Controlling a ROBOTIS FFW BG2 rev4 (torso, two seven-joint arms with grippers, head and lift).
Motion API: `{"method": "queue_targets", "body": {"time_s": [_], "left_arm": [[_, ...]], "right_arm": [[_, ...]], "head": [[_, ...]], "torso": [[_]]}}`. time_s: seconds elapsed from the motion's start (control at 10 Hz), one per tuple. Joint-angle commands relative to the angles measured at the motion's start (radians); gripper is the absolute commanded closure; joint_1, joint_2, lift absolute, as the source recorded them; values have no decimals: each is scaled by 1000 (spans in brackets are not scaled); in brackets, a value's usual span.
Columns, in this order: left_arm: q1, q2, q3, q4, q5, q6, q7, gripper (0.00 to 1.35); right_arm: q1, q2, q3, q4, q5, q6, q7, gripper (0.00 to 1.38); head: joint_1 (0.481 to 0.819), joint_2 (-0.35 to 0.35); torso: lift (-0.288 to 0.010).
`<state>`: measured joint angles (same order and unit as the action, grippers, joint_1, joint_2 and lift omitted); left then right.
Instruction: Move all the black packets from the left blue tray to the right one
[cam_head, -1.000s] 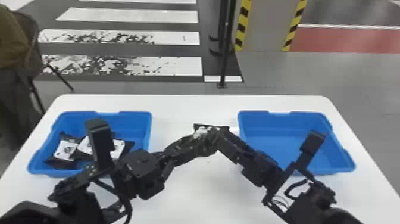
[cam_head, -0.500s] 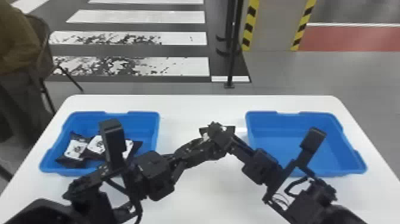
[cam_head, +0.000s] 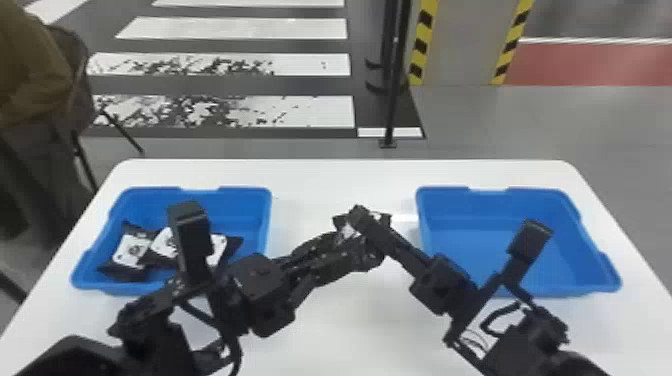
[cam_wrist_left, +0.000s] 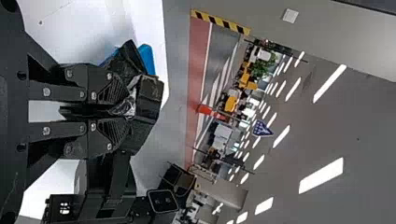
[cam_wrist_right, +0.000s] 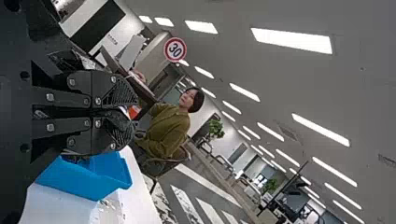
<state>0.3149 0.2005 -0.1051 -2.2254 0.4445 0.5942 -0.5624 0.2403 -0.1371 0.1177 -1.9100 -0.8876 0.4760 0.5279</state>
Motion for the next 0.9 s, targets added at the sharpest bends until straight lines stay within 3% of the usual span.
{"method": "queue_targets", "body": {"time_s": [0.0,0.1,0.2,0.5,0.8], "left_arm": [[9,-4,17,3,16,12,3,475],[16,-6,29,3,26,10,6,131],[26,-9,45,3,32,7,4,82],[73,-19,107,1,48,-10,6,165],[112,-39,211,-2,42,-3,6,167]], "right_arm": [[-7,1,-6,4,-6,0,0,1282],[-17,-1,-26,17,-2,-10,0,1282],[-32,-1,-56,39,6,-24,-3,1282],[-88,-10,-213,117,110,-78,-25,1282],[-186,-35,-349,309,307,-157,-62,1273]], "head": [[695,10],[695,12],[695,11],[695,-41],[695,-155]], "torso": [[-140],[-140],[-140],[-140],[-140]]}}
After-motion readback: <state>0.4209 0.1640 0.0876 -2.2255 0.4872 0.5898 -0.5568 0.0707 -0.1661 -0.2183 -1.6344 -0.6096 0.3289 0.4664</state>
